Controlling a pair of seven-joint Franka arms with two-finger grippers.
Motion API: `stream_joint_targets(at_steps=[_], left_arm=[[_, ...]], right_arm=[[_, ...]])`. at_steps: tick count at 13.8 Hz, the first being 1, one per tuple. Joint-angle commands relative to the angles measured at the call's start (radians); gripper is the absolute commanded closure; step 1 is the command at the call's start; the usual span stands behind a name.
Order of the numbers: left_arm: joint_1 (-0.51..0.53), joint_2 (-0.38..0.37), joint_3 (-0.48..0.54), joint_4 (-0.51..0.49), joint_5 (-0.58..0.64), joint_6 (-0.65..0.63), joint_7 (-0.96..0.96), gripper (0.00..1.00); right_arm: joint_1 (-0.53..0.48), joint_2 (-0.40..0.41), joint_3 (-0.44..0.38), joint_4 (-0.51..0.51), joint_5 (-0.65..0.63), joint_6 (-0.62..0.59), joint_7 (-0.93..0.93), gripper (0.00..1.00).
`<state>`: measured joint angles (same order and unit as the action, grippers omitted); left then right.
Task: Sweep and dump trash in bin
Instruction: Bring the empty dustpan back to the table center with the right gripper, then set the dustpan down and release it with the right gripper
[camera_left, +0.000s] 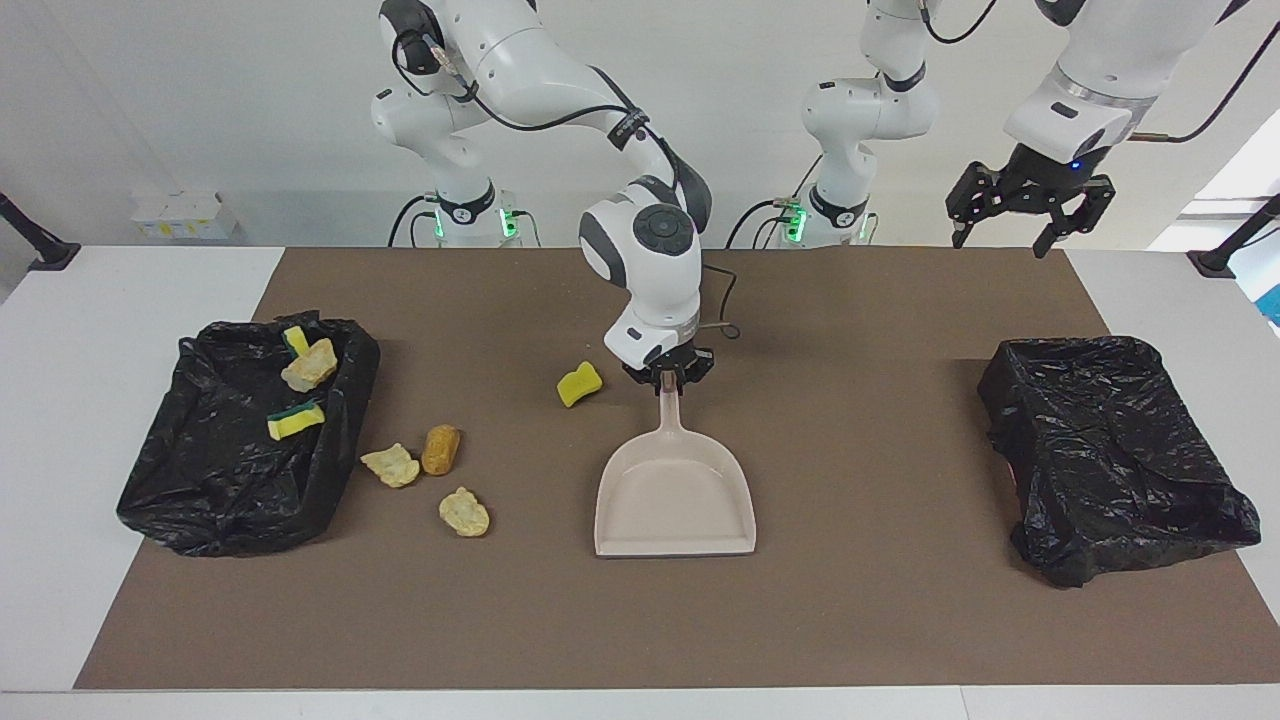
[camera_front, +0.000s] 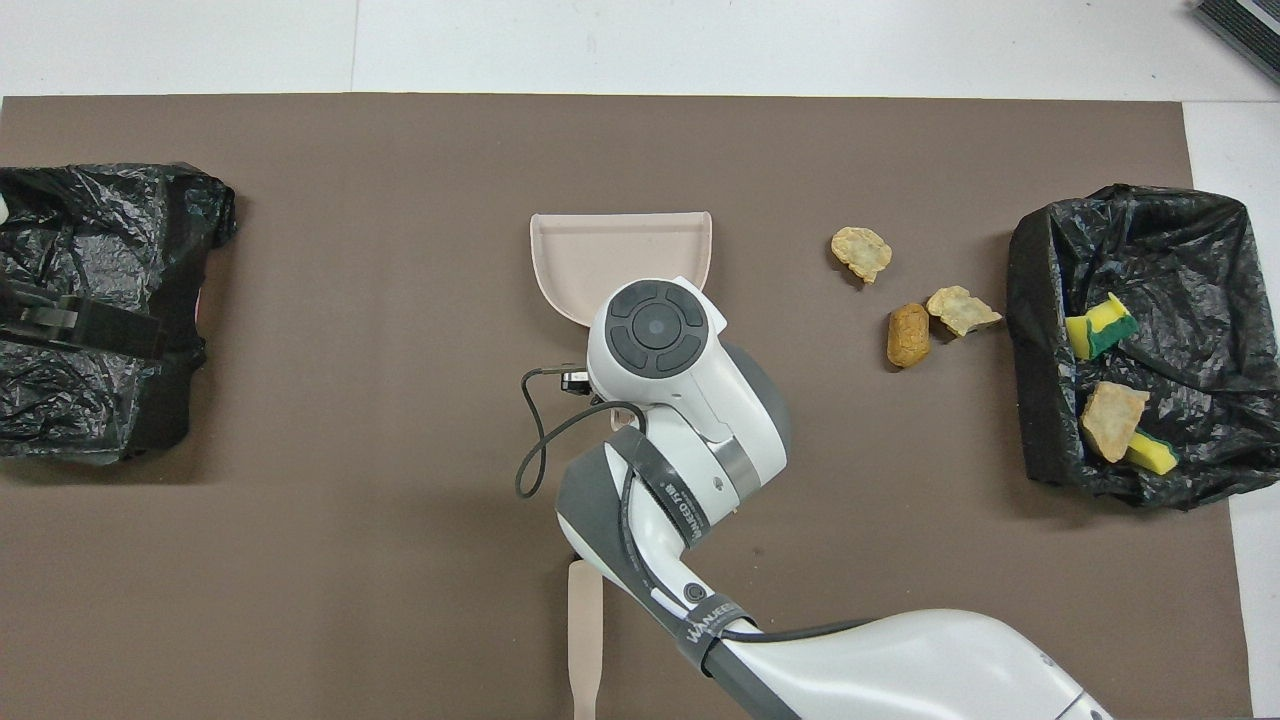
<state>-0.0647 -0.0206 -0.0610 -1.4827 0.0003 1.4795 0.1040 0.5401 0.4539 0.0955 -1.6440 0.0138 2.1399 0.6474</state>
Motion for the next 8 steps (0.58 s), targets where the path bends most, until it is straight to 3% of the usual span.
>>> stream_joint_targets(at_steps=[1, 4, 8], left_arm=[[0.011, -0.002, -0.005, 0.013, -0.006, -0.021, 0.003, 0.0], [0.011, -0.002, -0.005, 0.013, -0.006, -0.021, 0.003, 0.0], [0.011, -0.002, -0.005, 0.013, -0.006, -0.021, 0.003, 0.0]], right_arm=[[0.009, -0.032, 0.0, 0.0, 0.015, -0.043, 0.003, 0.0], [0.009, -0.096, 0.003, -0.029, 0.087, -0.182, 0.017, 0.0], [0.041, -0.268, 0.004, -0.222, 0.153, -0.192, 0.07, 0.0]])
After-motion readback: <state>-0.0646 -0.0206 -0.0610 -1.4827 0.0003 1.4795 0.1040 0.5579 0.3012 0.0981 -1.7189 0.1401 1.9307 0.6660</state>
